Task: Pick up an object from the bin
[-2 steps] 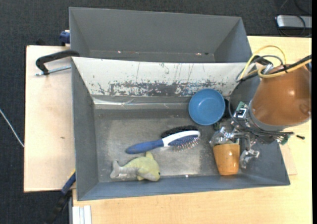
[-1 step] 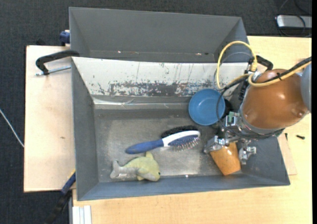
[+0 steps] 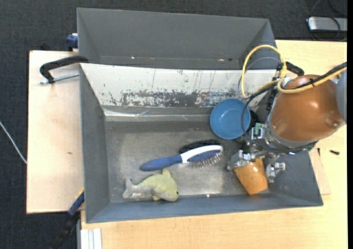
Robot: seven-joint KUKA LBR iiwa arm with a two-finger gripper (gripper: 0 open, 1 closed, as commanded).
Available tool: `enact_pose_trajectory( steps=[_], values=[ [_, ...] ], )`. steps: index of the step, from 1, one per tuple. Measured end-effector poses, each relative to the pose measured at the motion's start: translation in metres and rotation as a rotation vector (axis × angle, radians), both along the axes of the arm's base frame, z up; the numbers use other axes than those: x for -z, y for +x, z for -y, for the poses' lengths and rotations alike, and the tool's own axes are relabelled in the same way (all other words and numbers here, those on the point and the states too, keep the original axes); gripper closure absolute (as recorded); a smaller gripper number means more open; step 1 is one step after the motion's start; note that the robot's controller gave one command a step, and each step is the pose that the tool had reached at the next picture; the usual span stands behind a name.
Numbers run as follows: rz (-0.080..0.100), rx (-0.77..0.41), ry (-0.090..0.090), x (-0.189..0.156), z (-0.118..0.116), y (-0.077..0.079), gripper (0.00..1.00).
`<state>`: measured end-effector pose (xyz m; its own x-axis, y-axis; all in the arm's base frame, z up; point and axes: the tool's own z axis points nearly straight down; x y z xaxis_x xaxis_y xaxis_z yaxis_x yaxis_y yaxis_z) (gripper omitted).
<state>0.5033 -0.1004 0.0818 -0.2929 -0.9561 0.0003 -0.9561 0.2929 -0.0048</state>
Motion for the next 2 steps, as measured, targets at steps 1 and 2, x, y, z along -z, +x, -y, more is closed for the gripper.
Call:
enact_pose_trajectory(
  steps=[1,2],
  values=[
    [-0.001,0.0,0.0,-0.001,0.0,0.0,1.0],
    [0.004,0.003,0.003,-0.049,-0.001,0.002,1.0]
  ],
)
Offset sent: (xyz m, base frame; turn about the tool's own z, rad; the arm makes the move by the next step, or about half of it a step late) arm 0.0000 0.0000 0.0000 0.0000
